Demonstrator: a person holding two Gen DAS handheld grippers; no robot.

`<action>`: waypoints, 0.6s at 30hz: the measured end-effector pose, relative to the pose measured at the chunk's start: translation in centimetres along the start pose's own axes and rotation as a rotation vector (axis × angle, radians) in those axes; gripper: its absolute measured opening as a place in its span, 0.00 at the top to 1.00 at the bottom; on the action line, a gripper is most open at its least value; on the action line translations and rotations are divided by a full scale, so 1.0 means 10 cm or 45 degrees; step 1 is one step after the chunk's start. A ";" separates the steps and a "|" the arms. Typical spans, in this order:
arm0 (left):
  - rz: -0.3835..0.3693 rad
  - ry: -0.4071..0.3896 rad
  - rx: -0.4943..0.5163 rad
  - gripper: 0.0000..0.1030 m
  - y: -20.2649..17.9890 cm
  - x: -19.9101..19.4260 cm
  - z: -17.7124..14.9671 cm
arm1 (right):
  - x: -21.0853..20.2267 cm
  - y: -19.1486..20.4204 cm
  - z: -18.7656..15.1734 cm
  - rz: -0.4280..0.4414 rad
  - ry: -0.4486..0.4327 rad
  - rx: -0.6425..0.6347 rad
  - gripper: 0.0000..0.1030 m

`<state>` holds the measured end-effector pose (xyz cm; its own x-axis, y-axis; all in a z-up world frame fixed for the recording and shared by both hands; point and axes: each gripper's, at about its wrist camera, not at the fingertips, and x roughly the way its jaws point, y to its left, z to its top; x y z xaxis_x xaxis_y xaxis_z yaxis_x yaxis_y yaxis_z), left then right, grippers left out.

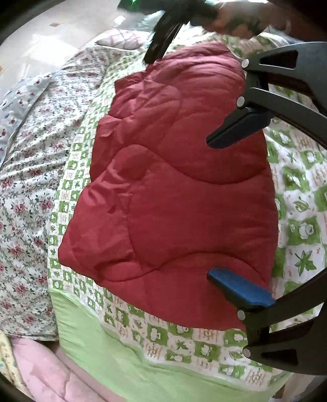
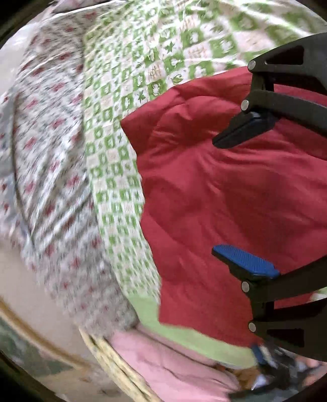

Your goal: Fold large clothes

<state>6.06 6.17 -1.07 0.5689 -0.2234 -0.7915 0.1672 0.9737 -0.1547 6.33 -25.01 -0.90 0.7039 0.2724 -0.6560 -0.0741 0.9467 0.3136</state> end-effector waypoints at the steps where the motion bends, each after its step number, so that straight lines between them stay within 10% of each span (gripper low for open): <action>1: 0.009 0.008 0.007 0.06 -0.01 0.02 -0.01 | -0.04 0.04 -0.08 0.001 0.016 -0.017 0.22; 18: 0.093 0.098 0.044 0.00 0.02 0.31 -0.09 | 0.32 -0.14 -0.55 -0.154 0.150 -0.023 0.16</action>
<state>7.13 5.66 -4.10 0.5170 -0.1466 -0.8434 0.1559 0.9849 -0.0756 4.84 -24.56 -7.21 0.6206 0.1738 -0.7646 -0.0074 0.9764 0.2160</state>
